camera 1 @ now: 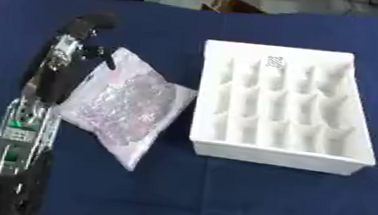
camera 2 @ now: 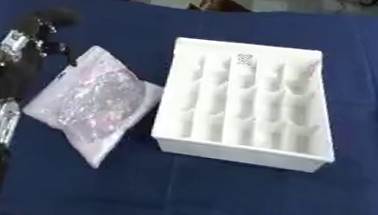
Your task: Pick up objects on the table and place them in the box.
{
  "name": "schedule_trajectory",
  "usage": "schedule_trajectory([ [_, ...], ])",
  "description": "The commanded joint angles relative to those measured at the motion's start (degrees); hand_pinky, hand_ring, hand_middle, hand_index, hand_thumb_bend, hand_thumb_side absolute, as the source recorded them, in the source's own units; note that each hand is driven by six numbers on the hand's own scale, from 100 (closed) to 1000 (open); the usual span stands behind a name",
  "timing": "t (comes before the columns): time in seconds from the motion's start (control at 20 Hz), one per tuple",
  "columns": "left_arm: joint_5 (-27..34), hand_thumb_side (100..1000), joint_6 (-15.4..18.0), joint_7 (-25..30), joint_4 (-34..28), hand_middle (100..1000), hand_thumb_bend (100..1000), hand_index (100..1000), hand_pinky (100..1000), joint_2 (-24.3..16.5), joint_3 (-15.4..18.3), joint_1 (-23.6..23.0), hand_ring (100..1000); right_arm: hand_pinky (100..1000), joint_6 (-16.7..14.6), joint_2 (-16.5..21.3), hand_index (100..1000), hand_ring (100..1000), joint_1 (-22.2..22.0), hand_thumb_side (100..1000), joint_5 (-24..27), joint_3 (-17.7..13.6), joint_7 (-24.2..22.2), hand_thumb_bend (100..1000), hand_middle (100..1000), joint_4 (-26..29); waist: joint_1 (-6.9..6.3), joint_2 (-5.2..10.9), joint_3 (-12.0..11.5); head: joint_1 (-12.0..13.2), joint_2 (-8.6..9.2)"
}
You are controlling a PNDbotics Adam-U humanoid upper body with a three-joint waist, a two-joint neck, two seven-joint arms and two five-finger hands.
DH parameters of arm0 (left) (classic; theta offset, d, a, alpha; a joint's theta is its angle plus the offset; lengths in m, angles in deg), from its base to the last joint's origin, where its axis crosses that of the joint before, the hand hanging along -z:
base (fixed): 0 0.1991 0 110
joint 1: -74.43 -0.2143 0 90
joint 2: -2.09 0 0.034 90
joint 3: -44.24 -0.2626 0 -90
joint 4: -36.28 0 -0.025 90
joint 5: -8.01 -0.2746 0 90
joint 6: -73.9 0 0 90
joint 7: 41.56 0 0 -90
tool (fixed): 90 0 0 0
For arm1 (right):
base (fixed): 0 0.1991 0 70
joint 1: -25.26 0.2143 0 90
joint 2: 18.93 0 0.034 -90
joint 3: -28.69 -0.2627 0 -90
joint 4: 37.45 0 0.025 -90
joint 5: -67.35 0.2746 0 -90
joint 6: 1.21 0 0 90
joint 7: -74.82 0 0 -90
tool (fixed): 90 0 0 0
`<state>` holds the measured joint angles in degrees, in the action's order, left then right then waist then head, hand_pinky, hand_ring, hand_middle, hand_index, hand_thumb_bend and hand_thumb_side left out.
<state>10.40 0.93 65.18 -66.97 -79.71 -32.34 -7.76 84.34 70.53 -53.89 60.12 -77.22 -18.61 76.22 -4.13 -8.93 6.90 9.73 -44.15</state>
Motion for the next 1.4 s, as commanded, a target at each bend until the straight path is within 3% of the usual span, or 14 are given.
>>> schedule_trajectory([
  [0.05, -0.5, 1000, 0.2, 0.1, -1.0, 788, 108, 865, 399, -0.3, 0.2, 0.3, 876, 507, -0.1, 0.9, 956, 646, 0.2, 776, 0.1, 0.0, 0.0, 100, 761, 0.9, 0.25, 0.50, 0.0, 0.3, 0.03],
  [0.15, -1.3, 1000, 0.5, 0.1, -1.2, 792, 112, 865, 412, -0.5, 0.4, 0.4, 876, 507, -0.1, 0.9, 956, 646, 0.2, 775, 0.1, -0.1, 0.0, 100, 761, 0.9, 0.25, 0.50, 0.0, 0.3, 0.03],
  [0.25, -8.3, 810, 3.6, 0.4, -3.3, 810, 100, 847, 542, -2.3, 2.9, 0.3, 870, 506, 0.0, 1.0, 956, 646, 0.1, 776, 0.0, -0.1, 0.0, 100, 761, 0.9, 0.22, 0.57, -0.1, 0.2, 0.03],
  [0.3, -15.6, 636, 6.9, 1.5, -5.6, 821, 163, 841, 659, -5.2, 5.4, -0.2, 865, 506, 0.1, 1.1, 956, 646, -0.1, 776, 0.0, -0.2, 0.0, 100, 761, 0.9, 0.09, 0.69, -0.3, 0.2, 0.03],
  [0.35, -23.6, 590, 9.5, 1.7, -7.4, 833, 255, 841, 718, -6.8, 6.8, -0.8, 867, 506, 0.1, 1.1, 956, 646, -0.1, 776, 0.0, -0.1, 0.0, 100, 761, 0.9, 0.02, 0.77, -0.2, 0.4, 0.03],
  [0.5, -47.4, 554, 13.2, -3.9, -10.8, 848, 391, 841, 802, -11.4, 4.9, -3.0, 871, 506, 0.1, 1.4, 956, 646, 0.0, 775, 0.0, 0.1, -0.2, 100, 761, 0.9, -0.38, 1.03, 0.2, 1.1, 0.03],
  [0.65, -59.1, 553, 13.3, -10.3, -11.1, 848, 389, 840, 809, -13.0, 2.2, -4.2, 872, 507, 0.1, 1.5, 956, 646, 0.0, 775, 0.1, 0.1, -0.3, 100, 761, 0.9, -0.47, 1.11, 0.5, 0.9, 0.03],
  [0.9, -65.1, 554, 13.4, -14.7, -10.0, 848, 378, 840, 818, -13.3, 0.3, -4.6, 873, 507, 0.1, 1.5, 956, 647, 0.1, 774, 0.1, 0.1, -0.3, 100, 761, 0.9, -0.54, 1.15, 0.6, 0.8, 0.03],
  [1.4, -66.5, 577, 14.0, -15.7, -9.1, 846, 346, 842, 813, -13.4, -0.2, -4.6, 873, 507, 0.1, 1.5, 956, 647, 0.1, 773, 0.0, 0.0, -0.2, 100, 762, 0.9, -0.54, 1.09, 0.7, 0.8, 0.03],
])
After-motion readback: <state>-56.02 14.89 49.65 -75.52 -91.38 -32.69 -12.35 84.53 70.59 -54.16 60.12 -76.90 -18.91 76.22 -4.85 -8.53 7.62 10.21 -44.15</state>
